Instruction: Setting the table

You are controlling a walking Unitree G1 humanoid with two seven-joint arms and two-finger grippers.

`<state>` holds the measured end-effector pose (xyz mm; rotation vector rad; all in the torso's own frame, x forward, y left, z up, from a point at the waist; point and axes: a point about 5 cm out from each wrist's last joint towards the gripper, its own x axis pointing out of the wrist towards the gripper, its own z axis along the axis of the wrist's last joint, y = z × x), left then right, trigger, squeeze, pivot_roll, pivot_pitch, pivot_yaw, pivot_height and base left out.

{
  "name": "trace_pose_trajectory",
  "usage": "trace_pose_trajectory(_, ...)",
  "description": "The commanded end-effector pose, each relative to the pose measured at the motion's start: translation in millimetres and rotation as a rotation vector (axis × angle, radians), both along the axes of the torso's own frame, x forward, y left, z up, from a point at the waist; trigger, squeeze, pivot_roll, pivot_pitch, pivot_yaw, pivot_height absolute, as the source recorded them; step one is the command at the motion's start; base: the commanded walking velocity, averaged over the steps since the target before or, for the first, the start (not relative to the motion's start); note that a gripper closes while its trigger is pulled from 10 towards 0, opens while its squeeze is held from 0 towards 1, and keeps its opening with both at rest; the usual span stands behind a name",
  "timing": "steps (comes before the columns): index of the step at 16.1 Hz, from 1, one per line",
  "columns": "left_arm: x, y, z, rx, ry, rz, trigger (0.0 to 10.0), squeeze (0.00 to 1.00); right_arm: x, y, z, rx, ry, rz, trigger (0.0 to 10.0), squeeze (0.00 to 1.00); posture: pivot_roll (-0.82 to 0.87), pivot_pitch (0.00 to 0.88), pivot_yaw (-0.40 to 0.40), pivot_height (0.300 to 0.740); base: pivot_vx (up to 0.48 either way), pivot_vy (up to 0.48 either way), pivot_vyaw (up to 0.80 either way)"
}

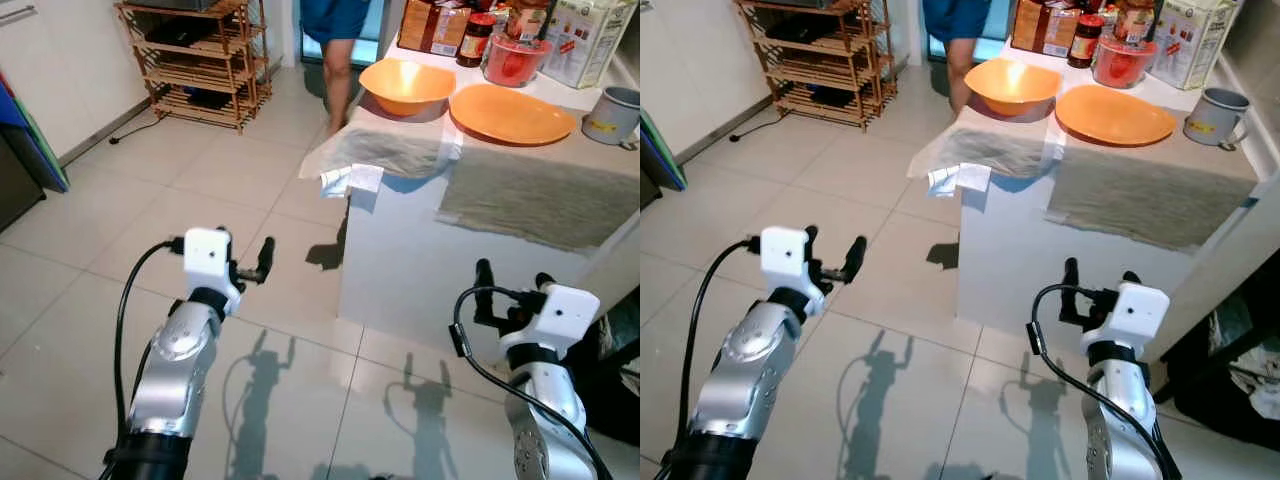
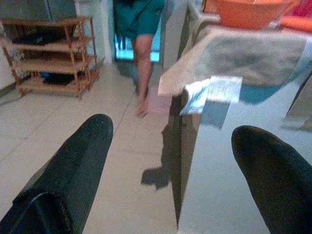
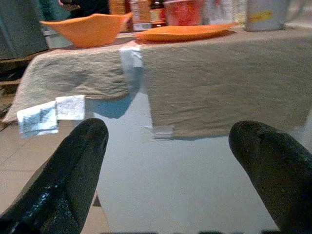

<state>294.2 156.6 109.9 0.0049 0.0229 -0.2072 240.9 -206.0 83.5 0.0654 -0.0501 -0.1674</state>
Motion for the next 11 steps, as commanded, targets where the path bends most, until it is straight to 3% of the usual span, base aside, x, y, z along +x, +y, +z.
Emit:
trace_pose_trajectory(1,3.2,-8.0,11,0.001,-0.033,-0.034,10.0,0.0,2.5,0.2,2,-0.022,-0.012,0.011,10.0,0.0,0.0,0.001,0.002,0.74,0.48,0.0,0.0)
trace_pose_trajectory(5,2.1,-16.7,13,-0.013,-0.035,-0.058,10.0,0.0,4.8,0.7,4,-0.057,-0.014,0.016,10.0,0.0,0.0,0.003,0.004,0.74,0.48,0.0,-0.65)
trace_pose_trajectory(9,1.7,-24.6,14,0.009,-0.051,-0.091,10.0,0.0,5.9,3.8,4,-0.085,-0.016,0.036,10.0,0.0,0.0,0.0,0.002,0.74,0.48,0.0,0.0)
trace_pose_trajectory(11,1.9,-25.2,14,0.006,-0.049,-0.093,10.0,0.0,6.7,4.0,3,-0.092,-0.01,0.036,10.0,0.0,0.0,0.0,0.001,0.74,0.48,0.0,-0.6)
